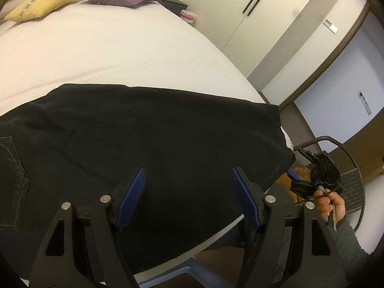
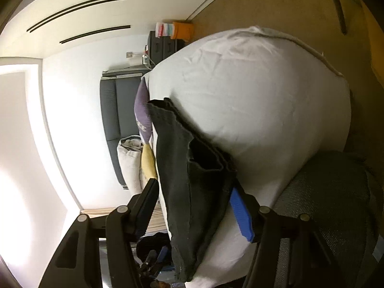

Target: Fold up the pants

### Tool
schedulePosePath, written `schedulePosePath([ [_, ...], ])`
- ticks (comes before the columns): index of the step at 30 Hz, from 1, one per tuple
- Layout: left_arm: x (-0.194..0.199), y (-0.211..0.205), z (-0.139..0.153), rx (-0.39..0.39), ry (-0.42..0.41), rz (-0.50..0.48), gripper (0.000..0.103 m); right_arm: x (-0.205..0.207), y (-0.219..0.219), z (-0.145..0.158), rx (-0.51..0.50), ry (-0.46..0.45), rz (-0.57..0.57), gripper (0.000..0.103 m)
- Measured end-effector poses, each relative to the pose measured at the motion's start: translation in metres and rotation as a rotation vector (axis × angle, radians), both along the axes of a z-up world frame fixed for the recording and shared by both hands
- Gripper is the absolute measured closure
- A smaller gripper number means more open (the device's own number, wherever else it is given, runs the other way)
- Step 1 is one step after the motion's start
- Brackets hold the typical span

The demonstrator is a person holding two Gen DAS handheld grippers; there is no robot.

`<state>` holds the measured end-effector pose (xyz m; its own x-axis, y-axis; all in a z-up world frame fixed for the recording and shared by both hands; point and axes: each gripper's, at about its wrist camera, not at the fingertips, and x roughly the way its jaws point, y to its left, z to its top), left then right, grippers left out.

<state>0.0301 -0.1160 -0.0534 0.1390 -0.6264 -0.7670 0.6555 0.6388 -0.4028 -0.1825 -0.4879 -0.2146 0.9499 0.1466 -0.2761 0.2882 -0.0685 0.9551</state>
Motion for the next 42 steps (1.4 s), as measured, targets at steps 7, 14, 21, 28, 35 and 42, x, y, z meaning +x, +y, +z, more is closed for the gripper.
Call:
schedulePosePath([
  [7,-0.007,-0.003,-0.004,0.003,0.012,-0.018,0.031,0.016,0.001,0.008,-0.059,-0.061,0.041,0.060],
  [14,-0.008,-0.005,-0.016,0.013,0.035,-0.015,0.031,0.022,-0.003,0.010,-0.102,-0.029,0.030,0.091],
  [21,-0.006,-0.003,-0.029,0.007,0.086,0.010,0.031,0.021,0.002,0.020,-0.160,0.037,-0.018,0.095],
  [28,0.000,0.009,-0.030,-0.015,0.105,0.048,0.031,0.030,0.009,0.047,-0.272,0.137,-0.015,0.096],
  [35,0.017,0.037,-0.021,-0.095,0.115,0.142,0.031,0.112,0.096,0.163,-0.936,0.269,0.244,0.096],
  [42,0.045,0.073,-0.033,-0.224,0.270,0.236,0.031,0.202,0.259,0.131,-1.396,0.329,0.719,0.097],
])
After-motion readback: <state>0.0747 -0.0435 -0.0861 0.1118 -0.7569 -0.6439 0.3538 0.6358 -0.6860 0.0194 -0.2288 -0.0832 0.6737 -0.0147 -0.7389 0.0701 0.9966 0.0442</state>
